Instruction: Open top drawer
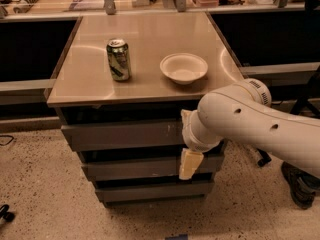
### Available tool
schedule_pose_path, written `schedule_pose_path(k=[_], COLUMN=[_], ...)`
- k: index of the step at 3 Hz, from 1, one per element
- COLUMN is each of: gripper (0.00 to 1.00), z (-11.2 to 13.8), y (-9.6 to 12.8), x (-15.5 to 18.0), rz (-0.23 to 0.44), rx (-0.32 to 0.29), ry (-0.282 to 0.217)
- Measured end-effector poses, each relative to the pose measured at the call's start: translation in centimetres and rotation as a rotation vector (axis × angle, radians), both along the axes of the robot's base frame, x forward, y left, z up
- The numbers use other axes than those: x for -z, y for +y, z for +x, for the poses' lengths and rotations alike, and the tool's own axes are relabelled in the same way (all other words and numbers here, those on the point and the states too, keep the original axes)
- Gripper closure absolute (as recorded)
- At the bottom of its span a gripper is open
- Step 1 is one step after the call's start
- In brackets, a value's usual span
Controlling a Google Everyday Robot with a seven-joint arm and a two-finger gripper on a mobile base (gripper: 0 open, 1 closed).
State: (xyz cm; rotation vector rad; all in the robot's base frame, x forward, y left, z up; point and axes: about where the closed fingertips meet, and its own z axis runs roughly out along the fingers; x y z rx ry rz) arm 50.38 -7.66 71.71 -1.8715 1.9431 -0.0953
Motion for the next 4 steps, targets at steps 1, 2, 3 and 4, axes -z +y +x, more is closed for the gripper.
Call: schedule_pose_path(k=[1, 2, 3, 4], gripper=[0.0, 0.0, 0.0, 0.0], z=[2.2, 4.5, 6.6, 8.6], y=[0.3, 0.4, 0.5, 0.9], x=[1.6, 3.1, 4.3, 5.8], rz=[0.016, 0.023, 0.03, 0.038], rx=[-0.01, -0.018, -0.019, -0.025], ry=[-0.03, -0.048, -0.049, -0.02])
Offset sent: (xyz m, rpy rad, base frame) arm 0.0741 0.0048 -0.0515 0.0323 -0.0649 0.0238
